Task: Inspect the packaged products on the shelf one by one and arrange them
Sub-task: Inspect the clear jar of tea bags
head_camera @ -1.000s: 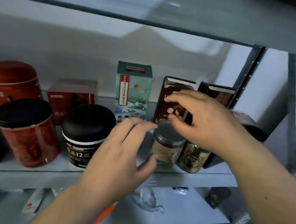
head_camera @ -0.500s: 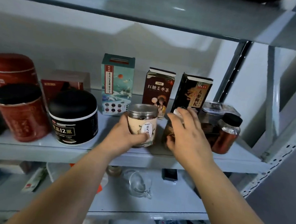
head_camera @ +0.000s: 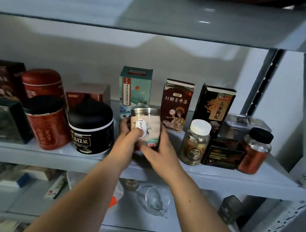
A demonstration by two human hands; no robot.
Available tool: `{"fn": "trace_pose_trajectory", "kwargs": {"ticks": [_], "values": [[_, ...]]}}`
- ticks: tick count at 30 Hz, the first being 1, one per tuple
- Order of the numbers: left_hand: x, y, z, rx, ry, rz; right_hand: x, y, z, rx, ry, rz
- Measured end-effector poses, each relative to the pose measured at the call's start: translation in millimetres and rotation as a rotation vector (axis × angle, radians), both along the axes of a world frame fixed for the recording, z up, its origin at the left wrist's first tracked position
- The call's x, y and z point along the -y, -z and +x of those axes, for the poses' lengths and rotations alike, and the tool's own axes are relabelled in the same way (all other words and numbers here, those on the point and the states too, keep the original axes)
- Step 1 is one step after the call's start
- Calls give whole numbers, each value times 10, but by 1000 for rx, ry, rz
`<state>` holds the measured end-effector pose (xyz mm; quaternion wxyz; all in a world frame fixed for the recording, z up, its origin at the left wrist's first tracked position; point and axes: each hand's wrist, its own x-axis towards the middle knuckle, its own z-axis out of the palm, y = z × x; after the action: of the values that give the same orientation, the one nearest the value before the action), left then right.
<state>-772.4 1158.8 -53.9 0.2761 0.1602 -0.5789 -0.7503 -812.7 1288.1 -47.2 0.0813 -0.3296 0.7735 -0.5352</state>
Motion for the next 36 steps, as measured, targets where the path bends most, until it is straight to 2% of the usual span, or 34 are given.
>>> {"fn": "trace_pose_trajectory", "kwargs": {"ticks": [4,8,11,17,19,22,25,30,34,36], "values": [[32,-42,-50,27,-7,61,-61,58,-129,22,-42,8],[32,-49,-105,67,-49,201,-68,124,-126,-53,33,-9],[47,-67,-133,90,-4,280,-37,186,-144,-62,76,-7],[124,-26,-157,92,94,307,-23,215,-149,-68,95,-24],[154,29,-170,84,104,253,-1,201,-150,-59,119,-43],[190,103,-163,76,109,74,27,189,-172,-12,148,-93],[208,152,-144,80,179,-14,45,173,-178,52,140,-146],[264,159,-145,32,191,49,55,210,-200,188,159,-216],[235,76,-96,38,267,36,67,274,-272,354,72,-379],[203,37,-79,58,301,95,57,272,-296,409,23,-403]]}}
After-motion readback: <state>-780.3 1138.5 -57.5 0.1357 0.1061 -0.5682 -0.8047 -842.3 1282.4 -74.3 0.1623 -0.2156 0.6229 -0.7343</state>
